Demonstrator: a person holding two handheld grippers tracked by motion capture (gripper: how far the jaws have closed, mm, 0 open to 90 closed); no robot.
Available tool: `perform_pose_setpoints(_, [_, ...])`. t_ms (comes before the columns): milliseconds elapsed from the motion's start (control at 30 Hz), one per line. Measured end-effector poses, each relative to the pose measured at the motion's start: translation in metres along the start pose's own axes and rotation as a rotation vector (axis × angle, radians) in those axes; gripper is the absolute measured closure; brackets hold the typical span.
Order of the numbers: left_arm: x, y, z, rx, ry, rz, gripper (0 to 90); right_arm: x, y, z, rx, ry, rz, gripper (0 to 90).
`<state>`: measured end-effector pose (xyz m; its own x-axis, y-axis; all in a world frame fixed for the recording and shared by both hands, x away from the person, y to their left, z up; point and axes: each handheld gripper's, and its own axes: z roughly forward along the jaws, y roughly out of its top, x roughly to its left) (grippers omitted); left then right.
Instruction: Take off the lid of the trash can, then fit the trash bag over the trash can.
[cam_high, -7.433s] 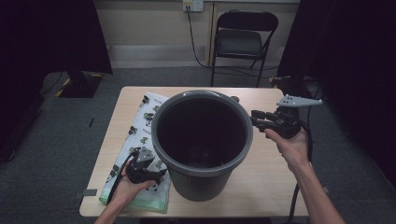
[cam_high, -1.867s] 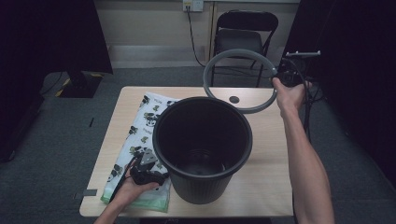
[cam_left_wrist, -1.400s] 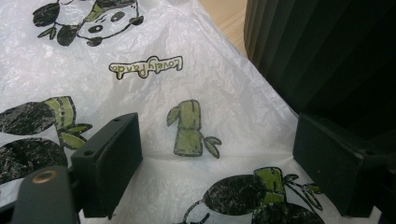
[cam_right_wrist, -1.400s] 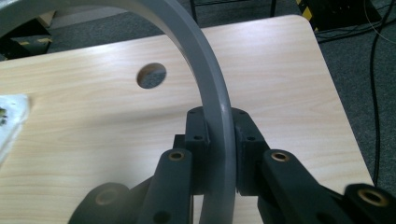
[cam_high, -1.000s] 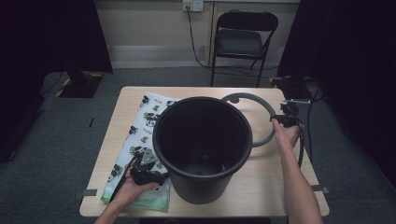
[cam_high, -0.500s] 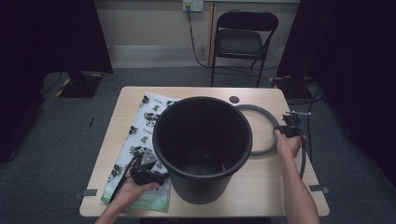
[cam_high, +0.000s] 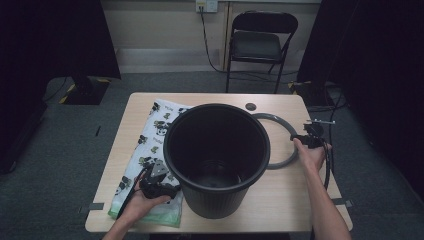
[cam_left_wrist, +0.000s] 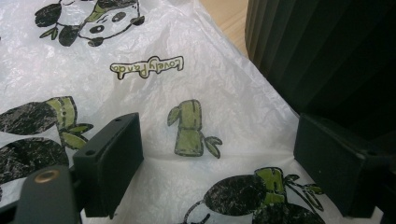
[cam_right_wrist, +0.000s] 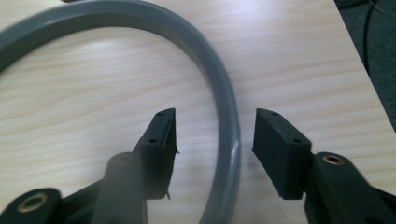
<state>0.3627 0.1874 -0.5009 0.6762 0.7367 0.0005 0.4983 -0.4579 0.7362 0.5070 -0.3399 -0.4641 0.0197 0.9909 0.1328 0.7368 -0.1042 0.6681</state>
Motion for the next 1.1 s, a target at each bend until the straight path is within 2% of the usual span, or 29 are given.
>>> perform_pose_setpoints(100, [0.000,0.000,0.000,-0.002,-0.002,-0.004,14.9,0.007,-0.005,-0.016,-0.048,0.030,-0.054,46.0])
perform_pose_setpoints(167, [0.000,0.000,0.000,-0.003,-0.002,-0.004,14.9,0.015,-0.012,-0.029,-0.075,0.049,-0.107,44.4])
perform_pose_setpoints(233, [0.000,0.000,0.000,-0.002,-0.003,-0.004,15.0,0.027,-0.021,-0.042,-0.087,0.077,-0.171,42.8])
perform_pose_setpoints(300, [0.000,0.000,0.000,0.000,-0.004,-0.002,15.1,0.036,-0.030,-0.051,-0.091,0.123,-0.204,41.0])
perform_pose_setpoints(367, [0.000,0.001,-0.002,0.010,-0.001,-0.007,17.1,0.047,-0.043,-0.061,-0.102,0.151,-0.257,40.1])
perform_pose_setpoints(400, [0.001,0.001,-0.003,0.012,-0.003,-0.004,19.2,0.054,-0.053,-0.065,-0.095,0.179,-0.290,38.8])
perform_pose_setpoints(433, [0.002,0.001,-0.004,0.015,-0.003,-0.014,21.7,0.056,-0.058,-0.067,-0.088,0.194,-0.302,38.8])
perform_pose_setpoints(467, [0.004,0.002,-0.006,0.014,-0.023,-0.018,25.9,0.060,-0.065,-0.069,-0.070,0.203,-0.309,38.9])
perform_pose_setpoints(500, [0.006,0.003,-0.008,0.027,-0.027,0.001,25.8,0.063,-0.073,-0.071,-0.037,0.228,-0.305,38.6])
perform_pose_setpoints(567, [0.010,0.006,-0.014,0.032,-0.015,-0.005,27.2,0.067,-0.084,-0.072,-0.015,0.248,-0.305,37.5])
perform_pose_setpoints(667, [0.021,0.006,-0.023,-0.013,0.008,-0.016,26.5,0.075,-0.100,-0.073,0.007,0.281,-0.374,35.5])
perform_pose_setpoints(700, [0.025,0.005,-0.025,-0.028,0.016,-0.009,25.7,0.078,-0.104,-0.072,0.013,0.287,-0.397,34.6])
perform_pose_setpoints(767, [0.033,0.003,-0.025,-0.036,0.045,-0.014,26.4,0.082,-0.111,-0.069,0.019,0.290,-0.435,33.0])
perform_pose_setpoints(800, [0.039,0.001,-0.025,-0.037,0.045,-0.024,26.3,0.084,-0.114,-0.067,0.025,0.294,-0.447,32.9])
perform_pose_setpoints(867, [0.048,-0.003,-0.022,-0.014,0.054,-0.050,26.3,0.088,-0.118,-0.067,0.013,0.264,-0.469,33.0])
perform_pose_setpoints(900, [0.051,-0.005,-0.020,0.003,0.052,-0.052,26.3,0.088,-0.119,-0.066,0.008,0.269,-0.476,32.6])
perform_pose_setpoints(933, [0.051,-0.007,-0.018,0.021,0.062,-0.058,26.4,0.089,-0.121,-0.065,0.014,0.263,-0.481,31.0])
perform_pose_setpoints(967, [0.052,-0.007,-0.017,0.038,0.067,-0.044,27.1,0.090,-0.123,-0.064,0.024,0.252,-0.491,29.2])
perform_pose_setpoints(1100, [0.049,-0.008,-0.015,0.025,0.043,-0.044,27.2,0.087,-0.123,-0.060,0.022,0.250,-0.470,26.5])
